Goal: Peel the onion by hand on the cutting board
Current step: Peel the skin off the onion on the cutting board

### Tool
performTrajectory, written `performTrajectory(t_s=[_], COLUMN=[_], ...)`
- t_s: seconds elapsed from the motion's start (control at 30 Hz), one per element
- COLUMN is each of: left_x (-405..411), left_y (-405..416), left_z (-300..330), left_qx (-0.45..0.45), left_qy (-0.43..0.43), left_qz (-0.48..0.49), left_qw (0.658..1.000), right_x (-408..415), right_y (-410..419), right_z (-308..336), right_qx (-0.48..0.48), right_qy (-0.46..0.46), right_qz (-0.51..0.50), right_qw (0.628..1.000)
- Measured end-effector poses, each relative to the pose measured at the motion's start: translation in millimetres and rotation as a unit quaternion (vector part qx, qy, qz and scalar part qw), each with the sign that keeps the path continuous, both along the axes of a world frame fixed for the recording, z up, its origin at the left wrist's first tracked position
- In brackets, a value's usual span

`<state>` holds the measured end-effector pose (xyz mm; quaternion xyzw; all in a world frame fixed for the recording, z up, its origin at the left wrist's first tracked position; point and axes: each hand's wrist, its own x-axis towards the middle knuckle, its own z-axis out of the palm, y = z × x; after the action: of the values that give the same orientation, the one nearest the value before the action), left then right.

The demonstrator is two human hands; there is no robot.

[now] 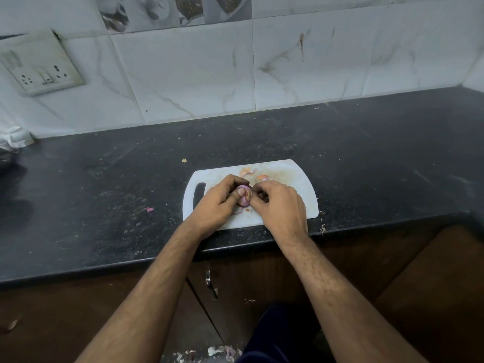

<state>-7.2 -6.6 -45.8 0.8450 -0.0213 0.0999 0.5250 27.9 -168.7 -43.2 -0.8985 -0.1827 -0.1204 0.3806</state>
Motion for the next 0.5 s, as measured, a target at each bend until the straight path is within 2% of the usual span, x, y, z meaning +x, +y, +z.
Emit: performTrajectory(t_s=[0.17,0.37,0.5], left_x=[-1,-8,-10], left_y=[7,14,14], left_z=[-2,-4,-3], left_qx=[-0.038,0.021,0.021], left_qy=[-0.002,-0.020,-0.038], left_qz=[-0.002,0.001,0.002], left_qw=[0.999,1.000,0.999], right_x=[-3,-4,-5], right_y=[6,8,9], right_z=[0,-4,-5], right_qx=[0.034,0.046,0.047], right_qy=[0.040,0.031,0.016], right_qz=[-0.037,-0.036,-0.036], right_qw=[0.998,0.998,0.998])
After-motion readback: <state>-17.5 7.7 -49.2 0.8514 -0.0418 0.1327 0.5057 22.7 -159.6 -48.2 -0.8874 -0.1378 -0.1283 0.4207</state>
